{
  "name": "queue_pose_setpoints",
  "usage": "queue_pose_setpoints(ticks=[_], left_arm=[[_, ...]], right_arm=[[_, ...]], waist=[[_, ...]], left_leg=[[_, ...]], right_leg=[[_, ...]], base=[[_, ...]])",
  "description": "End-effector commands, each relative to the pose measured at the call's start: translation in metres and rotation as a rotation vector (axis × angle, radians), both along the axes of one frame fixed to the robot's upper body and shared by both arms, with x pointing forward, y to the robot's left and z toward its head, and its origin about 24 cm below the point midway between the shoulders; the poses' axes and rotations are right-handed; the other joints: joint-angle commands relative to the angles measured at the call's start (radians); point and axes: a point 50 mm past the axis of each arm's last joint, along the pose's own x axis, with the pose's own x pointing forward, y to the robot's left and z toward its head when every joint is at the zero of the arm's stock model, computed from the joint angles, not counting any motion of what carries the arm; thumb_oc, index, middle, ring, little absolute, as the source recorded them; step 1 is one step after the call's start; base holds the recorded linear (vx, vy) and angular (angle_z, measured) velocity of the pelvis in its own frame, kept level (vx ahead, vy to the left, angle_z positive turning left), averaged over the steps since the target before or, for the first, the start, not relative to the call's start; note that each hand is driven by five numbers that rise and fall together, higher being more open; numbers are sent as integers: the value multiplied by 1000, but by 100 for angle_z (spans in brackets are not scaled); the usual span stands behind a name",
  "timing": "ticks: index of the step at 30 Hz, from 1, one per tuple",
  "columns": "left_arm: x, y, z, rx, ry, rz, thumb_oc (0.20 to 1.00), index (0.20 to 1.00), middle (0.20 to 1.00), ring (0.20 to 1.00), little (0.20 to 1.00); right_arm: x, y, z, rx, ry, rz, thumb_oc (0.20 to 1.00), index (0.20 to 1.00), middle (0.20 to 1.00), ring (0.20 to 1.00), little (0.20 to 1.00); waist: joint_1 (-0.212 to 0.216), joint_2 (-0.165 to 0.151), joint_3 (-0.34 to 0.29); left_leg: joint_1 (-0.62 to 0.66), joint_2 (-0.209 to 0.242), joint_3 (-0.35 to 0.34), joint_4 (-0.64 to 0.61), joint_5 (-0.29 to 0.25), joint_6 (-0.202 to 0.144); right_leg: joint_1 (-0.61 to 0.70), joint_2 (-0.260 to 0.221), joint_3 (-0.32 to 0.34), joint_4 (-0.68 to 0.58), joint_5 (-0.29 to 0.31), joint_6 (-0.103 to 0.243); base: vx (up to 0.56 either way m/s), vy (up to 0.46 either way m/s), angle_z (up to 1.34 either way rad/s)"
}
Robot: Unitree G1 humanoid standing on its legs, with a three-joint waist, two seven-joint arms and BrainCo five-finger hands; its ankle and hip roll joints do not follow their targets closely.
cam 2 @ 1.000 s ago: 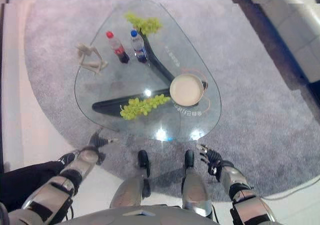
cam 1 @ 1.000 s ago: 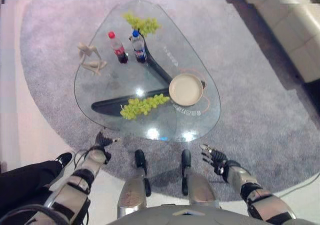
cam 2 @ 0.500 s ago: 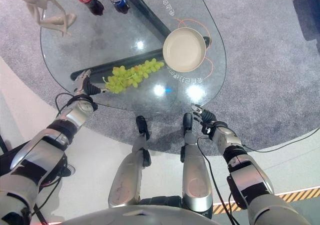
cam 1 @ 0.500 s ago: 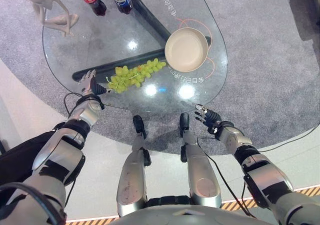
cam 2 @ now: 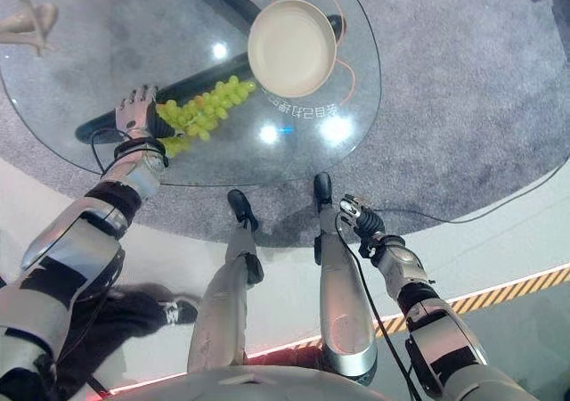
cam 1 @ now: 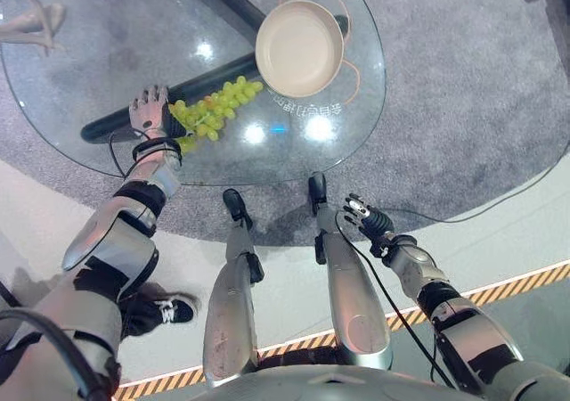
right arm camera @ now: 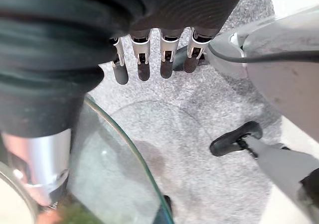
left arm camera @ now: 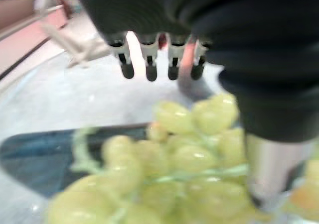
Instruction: Pick up fruits into the plate
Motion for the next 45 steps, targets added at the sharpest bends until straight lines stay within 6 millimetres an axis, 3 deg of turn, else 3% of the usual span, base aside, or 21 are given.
queue_pose_setpoints(ticks=[1, 10, 18, 19, 20, 30, 45], left_arm=[[-1, 16, 15, 80, -39, 85, 1000, 1000, 1000, 1000, 1000], [3, 9, 26, 142, -52, 134, 1000, 1000, 1000, 1000, 1000], [0, 13, 20, 162, -6, 220, 1000, 1000, 1000, 1000, 1000], [0, 13, 21, 165, -19, 224, 561, 561, 561, 561, 561], [0, 13, 22, 169, -25, 227, 200, 200, 200, 200, 200], [-1, 19, 30, 194, -63, 260, 200, 200, 200, 200, 200], [3, 11, 34, 69, -143, 144, 200, 200, 200, 200, 200]], right_arm=[[1, 25, 4, 133, -41, 21, 1000, 1000, 1000, 1000, 1000], [6, 42, 17, 269, -101, 31, 1000, 1000, 1000, 1000, 1000], [9, 52, 23, 356, -132, 39, 1000, 1000, 1000, 1000, 1000], [9, 53, 24, 366, -136, 42, 1000, 1000, 1000, 1000, 1000], [10, 54, 25, 373, -140, 44, 1000, 1000, 1000, 1000, 1000], [8, 61, 29, 430, -165, 65, 1000, 1000, 1000, 1000, 1000], [4, 54, 24, 417, -157, 42, 1000, 1000, 1000, 1000, 1000]], waist=[[-2, -72, -12], [-22, -109, -12], [-36, -133, -12], [-37, -134, -12], [-38, -135, -12], [-38, -141, -12], [-17, -109, -12]], left_leg=[[-44, -38, 6, 109, -99, -20], [-111, -25, 10, 110, -94, -33], [-140, -14, 10, 113, -95, -41], [-145, -13, 10, 114, -94, -42], [-148, -12, 10, 115, -94, -43], [-158, -9, 5, 105, -89, -50], [-95, -17, -4, 79, -81, -46]], right_leg=[[-63, 88, 0, 89, -23, -29], [-132, 95, 6, 87, -9, -23], [-160, 100, 8, 88, -5, -19], [-164, 100, 7, 89, -5, -19], [-166, 101, 7, 89, -5, -20], [-173, 101, 8, 80, 0, -16], [-114, 90, 6, 74, -9, -15]], base=[[-19, -70, -1], [-19, -55, -3], [-8, -37, -2], [-3, -15, -7], [-8, -24, -3], [-1, -14, 0], [1, 2, 0]])
